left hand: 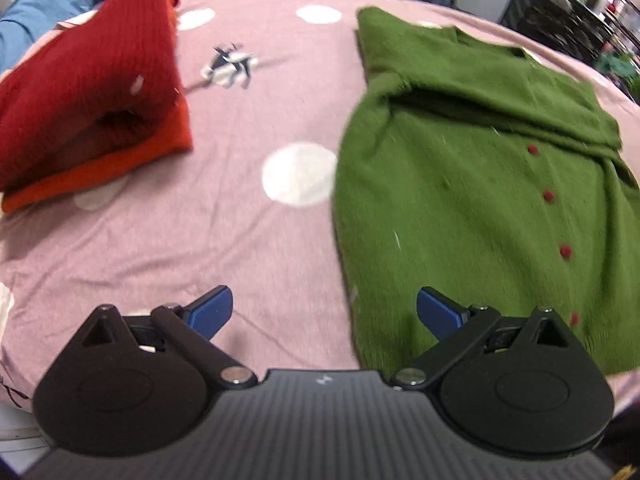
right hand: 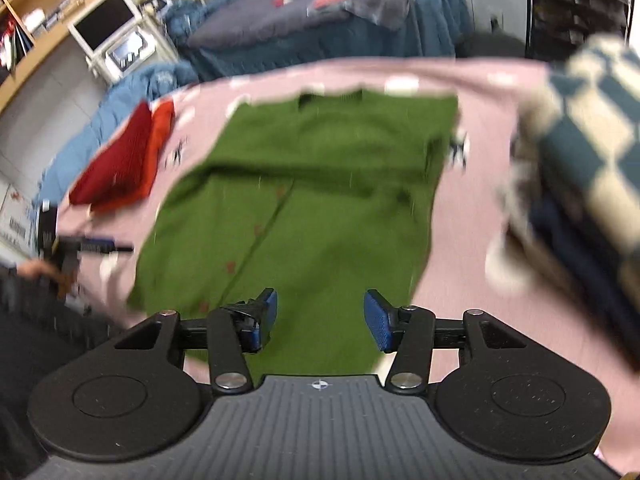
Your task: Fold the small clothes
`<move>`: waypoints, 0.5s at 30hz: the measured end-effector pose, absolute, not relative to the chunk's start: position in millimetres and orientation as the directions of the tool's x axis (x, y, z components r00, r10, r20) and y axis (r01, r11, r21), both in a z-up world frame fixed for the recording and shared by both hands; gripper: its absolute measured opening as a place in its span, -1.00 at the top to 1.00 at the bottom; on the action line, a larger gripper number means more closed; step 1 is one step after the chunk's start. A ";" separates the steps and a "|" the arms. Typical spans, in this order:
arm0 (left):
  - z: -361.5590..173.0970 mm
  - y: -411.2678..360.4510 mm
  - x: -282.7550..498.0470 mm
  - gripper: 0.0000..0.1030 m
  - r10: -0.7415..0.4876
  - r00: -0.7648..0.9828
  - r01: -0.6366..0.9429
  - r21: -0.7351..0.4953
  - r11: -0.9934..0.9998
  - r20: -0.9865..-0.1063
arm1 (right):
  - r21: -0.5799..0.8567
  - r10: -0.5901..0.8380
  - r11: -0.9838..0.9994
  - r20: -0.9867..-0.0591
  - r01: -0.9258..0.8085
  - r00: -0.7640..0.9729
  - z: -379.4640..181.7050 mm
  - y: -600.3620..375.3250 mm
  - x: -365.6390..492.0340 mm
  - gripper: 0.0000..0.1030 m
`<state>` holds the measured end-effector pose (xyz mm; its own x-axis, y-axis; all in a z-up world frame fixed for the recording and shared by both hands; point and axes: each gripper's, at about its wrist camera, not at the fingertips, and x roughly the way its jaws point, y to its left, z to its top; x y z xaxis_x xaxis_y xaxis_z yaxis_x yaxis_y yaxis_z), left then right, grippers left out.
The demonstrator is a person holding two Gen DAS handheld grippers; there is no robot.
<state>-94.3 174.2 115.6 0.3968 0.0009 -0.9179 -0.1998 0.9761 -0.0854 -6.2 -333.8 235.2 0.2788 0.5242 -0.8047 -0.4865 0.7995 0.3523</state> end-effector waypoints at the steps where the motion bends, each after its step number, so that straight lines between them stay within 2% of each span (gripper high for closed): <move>1: 112.7 171.6 -96.5 -0.92 -0.017 0.387 -0.182 -0.095 0.979 -0.922 | 0.361 0.520 0.803 -0.812 -0.473 0.263 226.6 -331.9 -14.0 -0.63; 4: 103.9 158.6 -100.7 -0.89 -0.041 0.353 -0.116 -0.087 0.989 -0.935 | 0.364 0.491 0.826 -0.840 -0.431 0.232 195.9 -320.0 -33.6 -0.58; 8: 98.8 146.2 -109.6 -0.89 -0.051 0.351 -0.079 -0.084 0.993 -0.935 | 0.355 0.453 0.856 -0.865 -0.376 0.214 157.9 -305.9 -50.1 -0.39; 10: 96.7 144.2 -114.2 -0.88 -0.058 0.352 -0.088 -0.095 0.992 -0.934 | 0.340 0.434 0.863 -0.878 -0.373 0.204 145.5 -299.8 -53.2 -0.39; 15: 87.0 140.2 -123.9 -0.71 -0.070 0.337 -0.083 -0.104 0.991 -0.939 | 0.310 0.382 0.888 -0.909 -0.340 0.167 125.5 -293.3 -60.2 -0.38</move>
